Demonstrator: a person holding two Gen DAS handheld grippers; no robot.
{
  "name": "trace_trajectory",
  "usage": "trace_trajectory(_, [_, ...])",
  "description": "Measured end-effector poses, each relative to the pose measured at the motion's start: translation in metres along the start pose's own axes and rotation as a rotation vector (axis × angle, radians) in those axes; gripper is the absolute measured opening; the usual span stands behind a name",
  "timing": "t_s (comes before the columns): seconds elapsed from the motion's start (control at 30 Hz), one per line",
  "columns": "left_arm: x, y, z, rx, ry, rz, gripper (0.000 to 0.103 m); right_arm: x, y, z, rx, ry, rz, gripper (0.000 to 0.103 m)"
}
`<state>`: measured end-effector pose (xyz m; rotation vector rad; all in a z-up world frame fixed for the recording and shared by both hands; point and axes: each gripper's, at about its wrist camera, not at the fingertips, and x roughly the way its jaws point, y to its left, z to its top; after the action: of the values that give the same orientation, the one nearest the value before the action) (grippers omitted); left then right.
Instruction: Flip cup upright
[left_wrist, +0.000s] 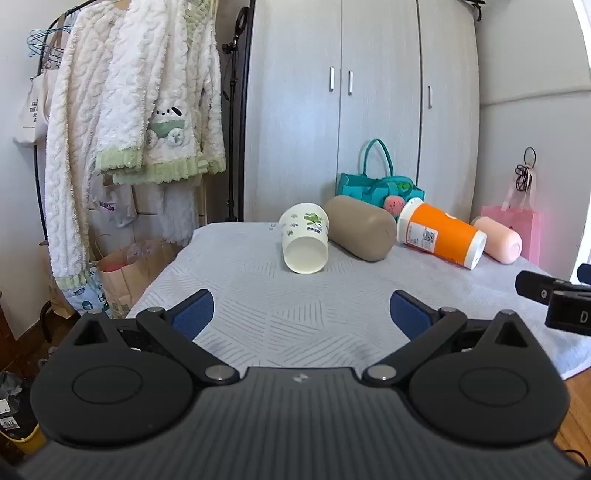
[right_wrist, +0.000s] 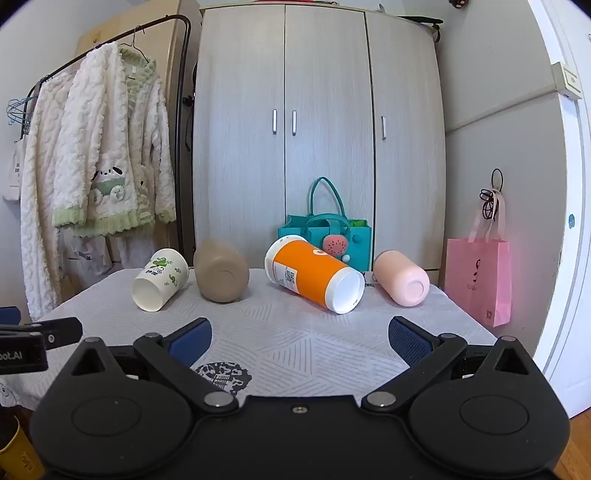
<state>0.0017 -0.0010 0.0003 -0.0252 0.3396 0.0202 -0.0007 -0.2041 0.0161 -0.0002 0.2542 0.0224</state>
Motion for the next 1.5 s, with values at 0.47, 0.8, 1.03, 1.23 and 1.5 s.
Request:
trace_trajectory(0.47, [-0.012,0.005,-0.006,-0.008,-0.153,-0.03,0.103,0.001,0.005,-0.004,-0.028,-0.017,-0.029,0.103])
trace_trajectory(0.8, [-0.011,0.006,-0.006,-0.031,-0.141,-0.045,0.103,0.004,0.004,-0.007,-0.017,-0.013,-0.047,0.103])
trace_trajectory(1.03, [-0.009,0.008,-0.006,-0.036,-0.131,-0.03,0.103,0.005,0.001,-0.007,-0.004,-0.013,-0.045,0.103])
trace_trajectory(1.23, [-0.007,0.014,-0.005,-0.055,-0.106,0.005,0.103,0.004,0.001,-0.008,-0.016,-0.012,-0.049,0.103])
trace_trajectory(1.5, [-0.009,0.02,-0.006,-0.062,-0.119,-0.018,0.103,0.006,0.002,-0.009,-0.014,-0.002,-0.049,0.103])
